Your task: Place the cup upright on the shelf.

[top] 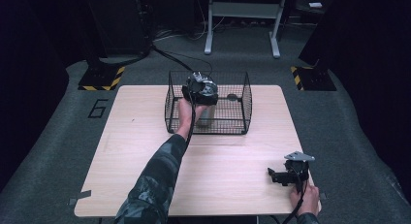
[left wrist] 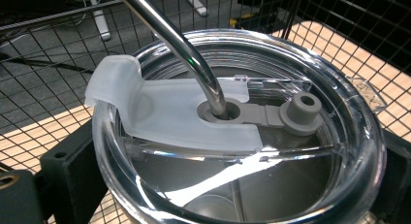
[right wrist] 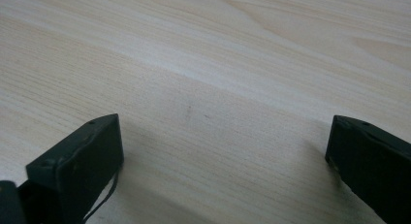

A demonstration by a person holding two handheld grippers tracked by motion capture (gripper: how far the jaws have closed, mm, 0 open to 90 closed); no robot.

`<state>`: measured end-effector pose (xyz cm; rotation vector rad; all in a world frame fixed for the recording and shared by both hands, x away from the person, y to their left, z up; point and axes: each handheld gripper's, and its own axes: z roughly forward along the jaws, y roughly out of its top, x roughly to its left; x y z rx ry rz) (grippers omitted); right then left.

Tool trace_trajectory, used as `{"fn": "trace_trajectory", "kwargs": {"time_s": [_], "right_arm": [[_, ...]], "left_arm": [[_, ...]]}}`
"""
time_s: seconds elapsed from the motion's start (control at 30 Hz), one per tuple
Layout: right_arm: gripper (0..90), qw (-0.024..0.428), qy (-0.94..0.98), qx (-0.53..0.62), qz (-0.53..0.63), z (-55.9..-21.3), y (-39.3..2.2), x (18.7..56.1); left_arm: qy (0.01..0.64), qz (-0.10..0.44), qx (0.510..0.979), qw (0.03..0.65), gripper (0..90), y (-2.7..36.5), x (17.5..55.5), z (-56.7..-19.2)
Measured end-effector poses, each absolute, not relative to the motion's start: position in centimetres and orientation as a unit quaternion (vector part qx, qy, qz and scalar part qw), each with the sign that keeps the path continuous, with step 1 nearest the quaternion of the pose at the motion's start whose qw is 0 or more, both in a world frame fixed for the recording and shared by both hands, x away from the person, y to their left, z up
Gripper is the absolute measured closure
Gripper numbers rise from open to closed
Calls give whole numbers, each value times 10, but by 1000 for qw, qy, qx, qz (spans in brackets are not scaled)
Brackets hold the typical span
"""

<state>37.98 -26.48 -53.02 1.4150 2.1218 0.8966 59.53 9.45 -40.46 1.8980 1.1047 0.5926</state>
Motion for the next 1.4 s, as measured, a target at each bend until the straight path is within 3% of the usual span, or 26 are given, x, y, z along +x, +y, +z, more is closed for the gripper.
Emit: {"fn": "trace_trajectory", "kwargs": {"time_s": [1.0,1.4], "right_arm": [[0,218,767,509,324,-530,-265,380],[0,218,767,510,324,-530,-265,380]], "left_arm": [[418,229,772,421,37,106,583,-409],[404,218,781,425,1,119,571,-394]]}}
